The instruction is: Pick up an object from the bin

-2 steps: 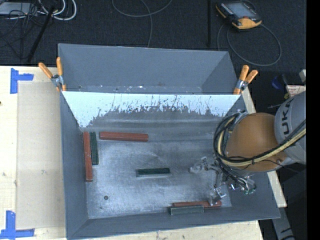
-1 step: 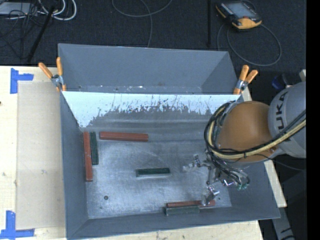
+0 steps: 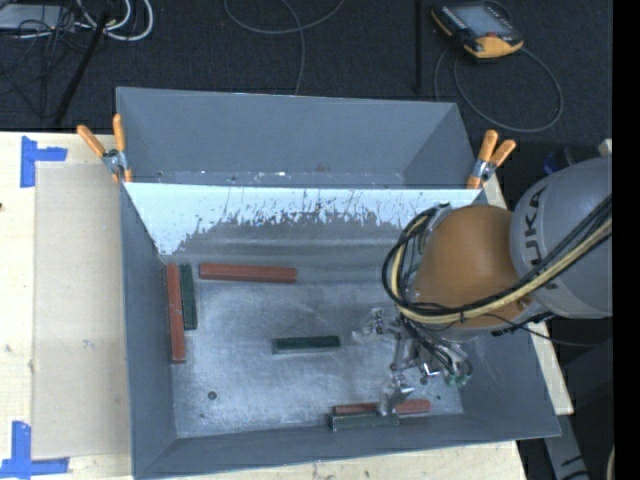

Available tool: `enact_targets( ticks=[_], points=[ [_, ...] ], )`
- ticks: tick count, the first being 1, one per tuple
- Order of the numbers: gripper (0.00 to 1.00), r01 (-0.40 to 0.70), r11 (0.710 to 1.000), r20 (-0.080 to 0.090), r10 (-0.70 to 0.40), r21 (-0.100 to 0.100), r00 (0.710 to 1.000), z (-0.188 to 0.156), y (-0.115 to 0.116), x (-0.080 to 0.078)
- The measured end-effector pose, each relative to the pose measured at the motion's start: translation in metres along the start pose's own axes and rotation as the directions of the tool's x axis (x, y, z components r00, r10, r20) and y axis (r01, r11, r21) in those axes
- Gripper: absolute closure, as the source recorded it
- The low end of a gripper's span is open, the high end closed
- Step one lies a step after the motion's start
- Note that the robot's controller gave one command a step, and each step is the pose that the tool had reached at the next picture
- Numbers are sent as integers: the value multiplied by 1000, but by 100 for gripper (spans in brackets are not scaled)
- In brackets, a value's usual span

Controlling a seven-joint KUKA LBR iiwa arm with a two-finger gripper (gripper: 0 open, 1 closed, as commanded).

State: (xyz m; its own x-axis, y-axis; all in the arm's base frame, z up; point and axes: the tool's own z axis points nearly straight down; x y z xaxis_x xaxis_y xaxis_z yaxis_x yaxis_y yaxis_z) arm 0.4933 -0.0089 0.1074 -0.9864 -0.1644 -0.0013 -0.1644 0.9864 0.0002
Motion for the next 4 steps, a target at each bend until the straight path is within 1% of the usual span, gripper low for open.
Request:
enact_targets(
  ticks=[1, 2, 3, 4],
  points=[
    [0, -20, 1000, -1, 20, 0, 1000, 3, 7, 1],
    [0, 95, 996, 4, -95, 3, 996, 12, 19, -3],
    [100, 13, 1000, 20, -13, 3, 1000, 32, -29, 19],
    [100, 14, 1000, 20, -14, 3, 1000, 32, -29, 19]
  ],
)
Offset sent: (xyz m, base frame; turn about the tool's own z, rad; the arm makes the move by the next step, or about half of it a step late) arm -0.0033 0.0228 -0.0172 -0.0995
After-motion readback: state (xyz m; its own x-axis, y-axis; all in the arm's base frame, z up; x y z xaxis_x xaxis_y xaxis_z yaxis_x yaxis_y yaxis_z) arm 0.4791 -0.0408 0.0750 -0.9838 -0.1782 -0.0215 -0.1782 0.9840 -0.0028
